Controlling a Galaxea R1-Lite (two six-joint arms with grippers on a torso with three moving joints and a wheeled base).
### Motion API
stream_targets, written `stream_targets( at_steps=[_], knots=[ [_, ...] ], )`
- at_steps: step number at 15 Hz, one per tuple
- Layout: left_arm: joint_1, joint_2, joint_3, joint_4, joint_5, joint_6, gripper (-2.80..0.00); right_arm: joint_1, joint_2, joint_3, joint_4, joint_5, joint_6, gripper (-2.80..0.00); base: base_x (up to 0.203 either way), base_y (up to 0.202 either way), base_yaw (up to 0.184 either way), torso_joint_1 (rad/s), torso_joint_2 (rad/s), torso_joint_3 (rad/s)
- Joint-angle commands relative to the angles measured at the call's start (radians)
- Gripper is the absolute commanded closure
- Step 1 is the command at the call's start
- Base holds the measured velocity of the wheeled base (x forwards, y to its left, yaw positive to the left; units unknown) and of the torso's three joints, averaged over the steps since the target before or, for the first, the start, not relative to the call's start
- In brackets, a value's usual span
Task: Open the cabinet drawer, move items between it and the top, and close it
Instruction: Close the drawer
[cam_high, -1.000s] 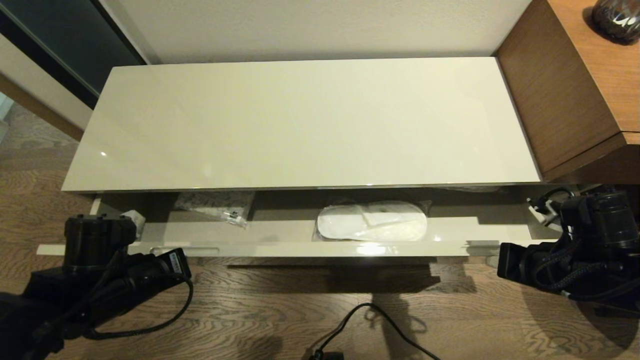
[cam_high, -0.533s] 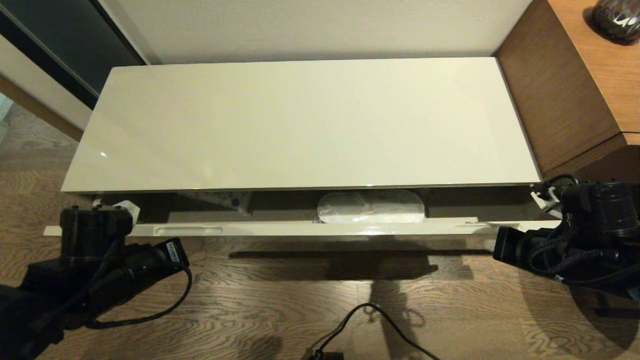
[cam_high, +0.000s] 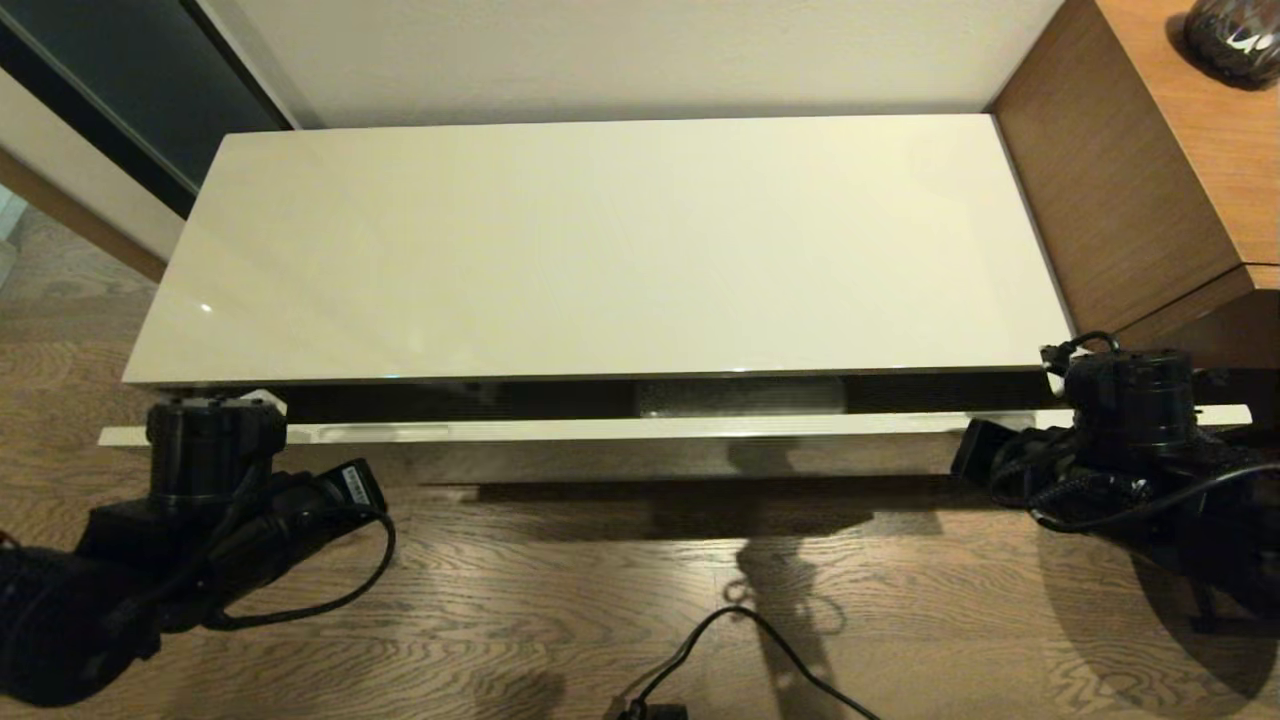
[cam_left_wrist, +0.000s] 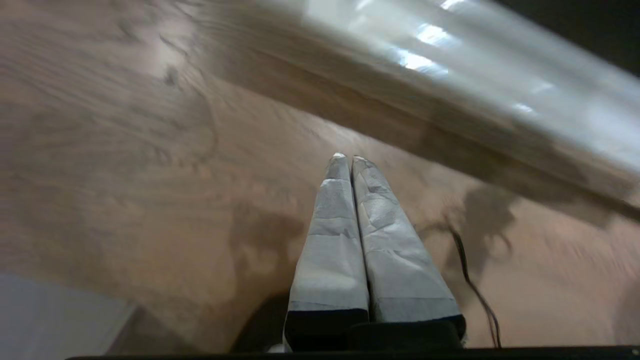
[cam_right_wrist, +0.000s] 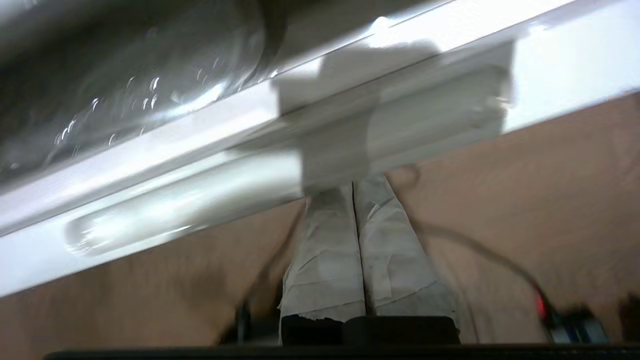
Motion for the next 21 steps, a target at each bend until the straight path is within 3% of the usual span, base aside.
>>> stream_targets(
  at_steps=[1, 3, 8, 12, 15, 21],
  knots=[
    [0.0, 0.076, -0.012, -0.059, 0.05, -0.001, 0.0, 0.021, 0.033, -0.019, -0.018, -0.008, 0.005, 0.0, 0.0, 0.0, 0.0, 0.0, 0.0, 0.0],
    [0.0, 0.088, -0.026, -0.078, 0.082, 0.006, 0.0, 0.028, 0.025, -0.031, -0.014, -0.009, 0.004, 0.0, 0.0, 0.0, 0.0, 0.0, 0.0, 0.0],
    [0.004, 0.069, -0.08, -0.05, 0.08, 0.012, 0.0, 0.034, -0.049, -0.075, 0.045, -0.008, 0.0, 0.0, 0.0, 0.0, 0.0, 0.0, 0.0, 0.0],
    [0.03, -0.017, -0.176, 0.084, 0.077, 0.01, 0.0, 0.034, -0.109, -0.084, 0.062, -0.008, -0.001, 0.0, 0.0, 0.0, 0.0, 0.0, 0.0, 0.0],
    [0.032, -0.047, -0.195, 0.118, 0.077, 0.01, 0.0, 0.034, -0.117, -0.082, 0.069, -0.009, -0.003, 0.0, 0.0, 0.0, 0.0, 0.0, 0.0, 0.0],
    [0.031, -0.168, -0.23, 0.303, 0.039, 0.011, 0.0, 0.034, -0.198, -0.084, 0.164, -0.005, -0.007, 0.0, 0.0, 0.0, 0.0, 0.0, 0.0, 0.0]
  ],
)
